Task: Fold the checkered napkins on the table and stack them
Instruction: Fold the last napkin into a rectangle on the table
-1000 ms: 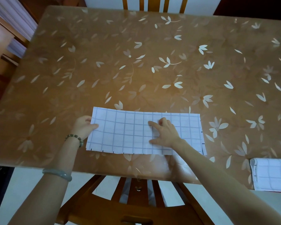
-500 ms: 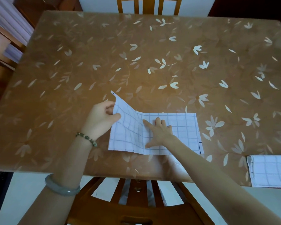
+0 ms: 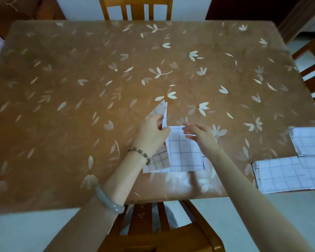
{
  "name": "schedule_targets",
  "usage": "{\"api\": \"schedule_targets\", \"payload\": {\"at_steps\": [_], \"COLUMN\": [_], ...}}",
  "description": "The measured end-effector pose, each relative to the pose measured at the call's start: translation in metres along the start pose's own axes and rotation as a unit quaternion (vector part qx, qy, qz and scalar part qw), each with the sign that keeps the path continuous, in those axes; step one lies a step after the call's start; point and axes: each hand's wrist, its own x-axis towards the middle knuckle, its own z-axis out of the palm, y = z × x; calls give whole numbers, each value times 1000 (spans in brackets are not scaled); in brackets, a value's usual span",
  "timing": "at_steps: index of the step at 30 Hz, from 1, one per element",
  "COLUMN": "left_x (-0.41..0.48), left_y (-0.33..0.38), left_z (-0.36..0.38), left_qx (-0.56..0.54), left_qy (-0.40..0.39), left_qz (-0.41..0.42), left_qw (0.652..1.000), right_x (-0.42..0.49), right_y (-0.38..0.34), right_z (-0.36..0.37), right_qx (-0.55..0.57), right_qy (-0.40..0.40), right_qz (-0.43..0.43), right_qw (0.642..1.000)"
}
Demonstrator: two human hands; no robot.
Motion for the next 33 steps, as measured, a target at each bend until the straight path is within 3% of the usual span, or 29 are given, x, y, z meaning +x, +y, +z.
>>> {"api": "schedule_targets", "payload": {"at_steps": [4,9,14,18,22,27,33], "left_x": [1,4,3,6,14,16,27], "left_y": [12,17,4,-42,-111,-152,-157], "left_z": [43,85,106,96,76,69,73], "left_qx": [40,77,47,193,315,421,415], "left_qy": [-16,-50,-122,-55,-44,-130,-129], "left_qz": [8,14,25,83,73,126,143], "left_qw": [999,996,991,976,945,889,889], "right_x": [-13,-22,-5,10,21,30,32], "right_y": [-33,-39,-19,0,18,29,32], "right_z": [-15,-21,-27,-30,-33,-33,-32], "right_qx": [44,-20,-105,-244,-296,-360,-358], "right_qy": [-38,-79,18,89,93,105,114], "right_qz": [20,31,24,15,28,38,31], "right_qw": [998,996,994,966,950,926,926]}}
